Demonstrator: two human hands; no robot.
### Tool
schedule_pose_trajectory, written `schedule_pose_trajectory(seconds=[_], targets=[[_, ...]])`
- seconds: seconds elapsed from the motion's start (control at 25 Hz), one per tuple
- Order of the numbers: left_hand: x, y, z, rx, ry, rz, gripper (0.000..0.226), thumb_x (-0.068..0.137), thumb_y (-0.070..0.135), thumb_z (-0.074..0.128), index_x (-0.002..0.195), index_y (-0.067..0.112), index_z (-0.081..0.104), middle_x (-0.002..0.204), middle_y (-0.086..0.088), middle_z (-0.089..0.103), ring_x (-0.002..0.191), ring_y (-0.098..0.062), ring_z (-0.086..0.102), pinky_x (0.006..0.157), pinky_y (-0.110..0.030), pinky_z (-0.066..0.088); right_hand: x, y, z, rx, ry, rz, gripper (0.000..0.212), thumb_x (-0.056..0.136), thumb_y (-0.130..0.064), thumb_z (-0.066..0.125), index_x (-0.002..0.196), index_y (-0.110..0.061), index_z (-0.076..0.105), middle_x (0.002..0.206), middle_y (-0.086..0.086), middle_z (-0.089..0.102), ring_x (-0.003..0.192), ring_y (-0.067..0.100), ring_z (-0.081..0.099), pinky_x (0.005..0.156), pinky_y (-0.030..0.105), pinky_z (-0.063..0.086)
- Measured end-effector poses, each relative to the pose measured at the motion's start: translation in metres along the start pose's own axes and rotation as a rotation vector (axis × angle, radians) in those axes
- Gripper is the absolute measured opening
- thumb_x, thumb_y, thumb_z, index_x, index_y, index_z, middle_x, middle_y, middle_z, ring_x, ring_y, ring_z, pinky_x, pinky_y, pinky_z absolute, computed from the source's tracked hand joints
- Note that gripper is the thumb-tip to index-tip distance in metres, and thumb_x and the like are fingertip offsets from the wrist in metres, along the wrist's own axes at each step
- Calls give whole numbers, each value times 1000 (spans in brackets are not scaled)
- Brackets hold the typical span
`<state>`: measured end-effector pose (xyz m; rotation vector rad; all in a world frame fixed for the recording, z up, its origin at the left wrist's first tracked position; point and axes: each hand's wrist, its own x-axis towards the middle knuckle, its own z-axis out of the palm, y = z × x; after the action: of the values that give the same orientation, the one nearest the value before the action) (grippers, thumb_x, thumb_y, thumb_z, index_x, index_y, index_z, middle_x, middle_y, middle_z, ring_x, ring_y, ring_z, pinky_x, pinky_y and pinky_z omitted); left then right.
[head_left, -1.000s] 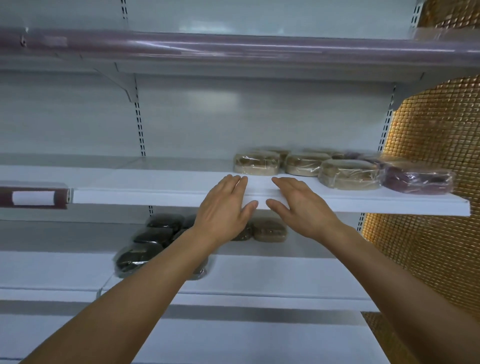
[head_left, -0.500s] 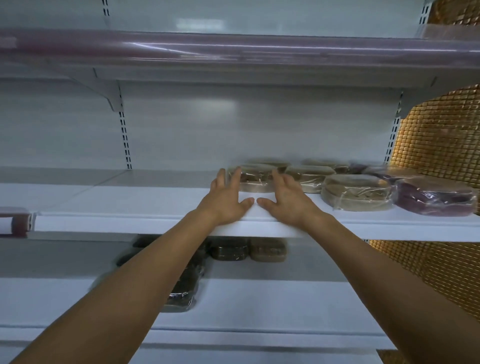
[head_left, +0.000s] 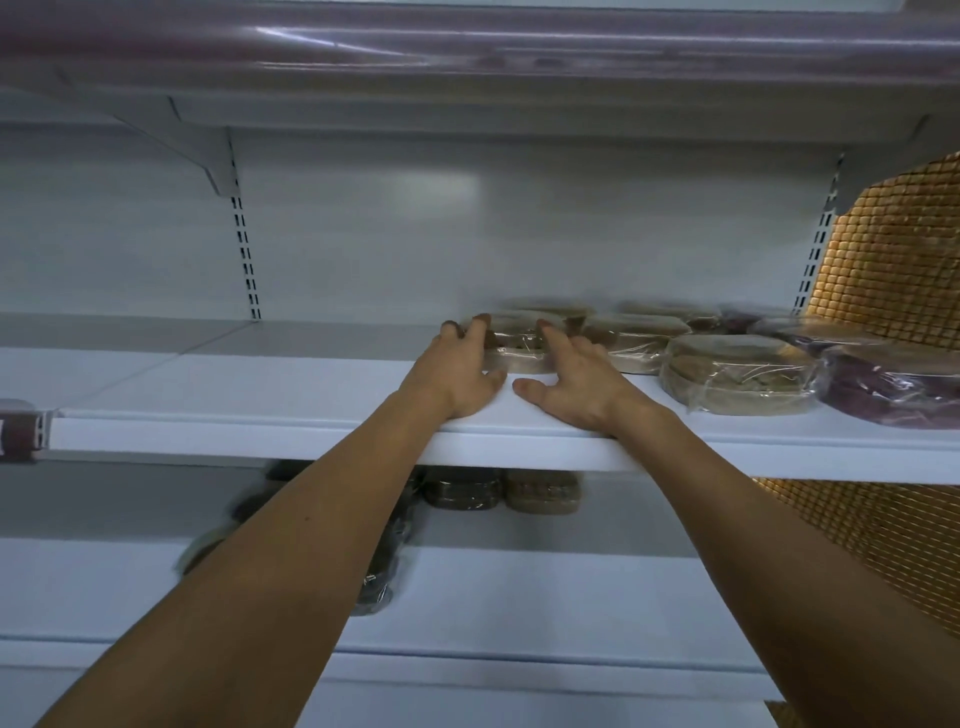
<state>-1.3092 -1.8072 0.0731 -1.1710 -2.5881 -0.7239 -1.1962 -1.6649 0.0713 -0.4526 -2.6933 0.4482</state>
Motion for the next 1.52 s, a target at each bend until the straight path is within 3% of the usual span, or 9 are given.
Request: schedule_pose_trajectory(seconds=[0.08,0.2,0.32,0.48,0.64,0.88,1.2,1.32,1.52], targets=[[-5,1,-2,-14,56,23,76,90,44,64,150,24,22,139,-12,32,123,-32,48,105,-42,44,-4,-1,-1,24,54,2,88,87,-55,59,155,-28,11,153,12,21,142,31,15,113,43,26],[-15,1,-5,-25,63,10,90,84,57,67,152,20,20,134,-7,27,129,-27,35,108,-41,40,-10,-4,-3,27,123,11,89,83,-62,60,152,-23,21,145,11,21,137,31,20,113,41,28],[-27,2,-7,-58,75,25,82,82,62,67,142,19,32,132,-5,27,131,-24,29,108,-41,40,-16,-7,-3,25,151,-1,85,82,-63,63,146,-20,28,139,11,23,132,31,26,112,41,31],[-50,4,-16,-110,68,101,70,86,54,66,136,17,33,141,-4,36,120,-21,48,99,-41,46,-35,-9,-6,51,112,-76,78,88,-54,62,143,-14,25,146,13,29,135,29,35,109,43,36],[-82,5,-23,-90,86,168,74,91,52,62,147,20,27,146,0,36,109,-15,55,94,-37,49,-67,-9,-9,53,116,-138,77,91,-54,57,146,-16,20,150,10,29,134,26,40,108,40,38],[-131,9,-33,-81,125,256,81,89,51,65,153,26,23,145,3,33,115,-17,53,97,-31,46,-122,-19,-24,22,123,-167,88,88,-58,58,155,-26,10,158,7,20,140,24,34,111,39,35],[-210,14,-7,20,280,361,75,94,39,61,155,19,22,155,-8,23,121,-26,50,83,-41,56,-198,-25,-2,-54,230,-240,89,90,-44,64,156,-20,10,148,4,26,122,19,44,92,32,48],[-224,8,13,10,262,352,77,94,41,61,156,19,21,155,-8,24,129,-27,45,82,-40,56,-215,-18,15,-59,193,-231,87,92,-45,60,157,-20,7,151,2,21,126,20,42,89,38,53],[-233,-2,55,-45,129,306,77,94,42,61,155,23,19,155,-3,22,122,-23,51,82,-43,56,-229,3,45,-18,102,-205,77,93,-41,61,152,-23,15,149,-1,24,122,19,48,79,29,51]])
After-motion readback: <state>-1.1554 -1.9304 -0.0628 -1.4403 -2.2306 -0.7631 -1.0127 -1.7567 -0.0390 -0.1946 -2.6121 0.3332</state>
